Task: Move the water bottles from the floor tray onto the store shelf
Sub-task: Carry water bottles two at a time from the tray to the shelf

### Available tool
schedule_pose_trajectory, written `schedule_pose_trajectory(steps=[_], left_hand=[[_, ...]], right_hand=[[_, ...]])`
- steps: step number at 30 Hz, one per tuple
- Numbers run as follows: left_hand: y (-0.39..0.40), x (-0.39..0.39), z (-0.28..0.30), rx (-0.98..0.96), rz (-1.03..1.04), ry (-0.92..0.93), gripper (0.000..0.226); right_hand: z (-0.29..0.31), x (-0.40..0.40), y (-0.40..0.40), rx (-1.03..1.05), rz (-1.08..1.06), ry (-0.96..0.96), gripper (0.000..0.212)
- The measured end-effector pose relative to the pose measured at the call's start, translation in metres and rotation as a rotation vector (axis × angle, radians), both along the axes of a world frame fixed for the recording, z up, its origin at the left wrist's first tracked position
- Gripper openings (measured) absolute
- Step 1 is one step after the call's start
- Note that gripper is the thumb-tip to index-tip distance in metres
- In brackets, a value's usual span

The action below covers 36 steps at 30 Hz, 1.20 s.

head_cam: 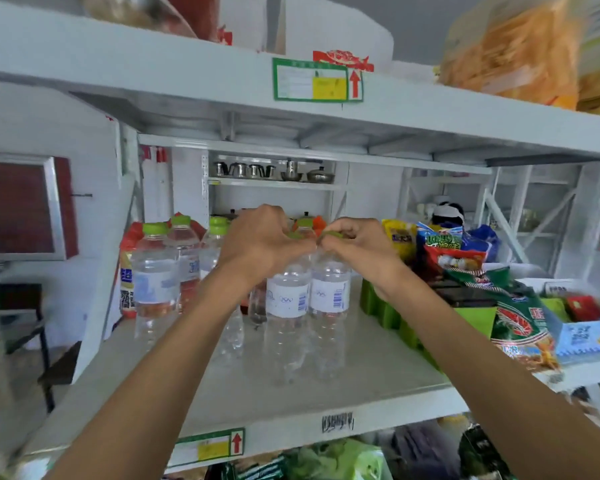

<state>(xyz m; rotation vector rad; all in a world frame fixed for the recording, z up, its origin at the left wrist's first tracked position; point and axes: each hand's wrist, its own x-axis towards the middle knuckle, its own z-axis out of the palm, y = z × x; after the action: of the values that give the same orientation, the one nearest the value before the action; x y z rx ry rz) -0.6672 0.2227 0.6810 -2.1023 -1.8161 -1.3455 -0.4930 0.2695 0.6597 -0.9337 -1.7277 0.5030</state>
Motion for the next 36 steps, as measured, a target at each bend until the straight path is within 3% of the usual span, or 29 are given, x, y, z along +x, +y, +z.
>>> schedule_pose_trajectory(steps=[9, 13, 18, 20, 23, 27, 29, 31, 34, 36], left_hand=[[0.043, 0.018, -0.004, 0.015, 0.201, 0.146, 0.056], [0.052, 0.018, -0.020, 0.095, 0.232, 0.142, 0.052], [0.053, 0.019, -0.041, 0.212, 0.334, 0.107, 0.052], [0.047, 0.024, -0.053, 0.275, 0.369, 0.093, 0.060], [0.036, 0.020, -0.064, 0.261, 0.326, -0.086, 0.070], [0.021, 0.018, -0.075, 0.162, 0.268, -0.193, 0.054], [0.015, 0.017, -0.077, 0.153, 0.221, -0.182, 0.051], [0.005, 0.011, -0.077, 0.162, 0.206, -0.202, 0.053], [-0.032, 0.008, -0.085, 0.243, 0.102, -0.333, 0.043], [-0.066, 0.016, -0.098, 0.253, -0.018, -0.385, 0.024]], right_hand=[[-0.013, 0.000, 0.060, -0.020, 0.070, 0.064, 0.016], [-0.036, 0.000, 0.067, 0.090, 0.015, 0.156, 0.012], [-0.053, -0.002, 0.061, 0.144, -0.006, 0.294, 0.046], [-0.058, -0.004, 0.051, 0.123, -0.035, 0.282, 0.044], [-0.069, 0.002, 0.042, -0.004, -0.057, 0.260, 0.033], [-0.085, 0.017, 0.022, -0.099, -0.145, 0.061, 0.057], [-0.091, 0.029, 0.003, -0.125, -0.221, -0.021, 0.039], [-0.097, 0.037, -0.021, -0.171, -0.262, -0.002, 0.018], [-0.108, 0.061, -0.073, -0.263, -0.368, 0.006, 0.034], [-0.121, 0.081, -0.118, -0.295, -0.411, 0.067, 0.031]])
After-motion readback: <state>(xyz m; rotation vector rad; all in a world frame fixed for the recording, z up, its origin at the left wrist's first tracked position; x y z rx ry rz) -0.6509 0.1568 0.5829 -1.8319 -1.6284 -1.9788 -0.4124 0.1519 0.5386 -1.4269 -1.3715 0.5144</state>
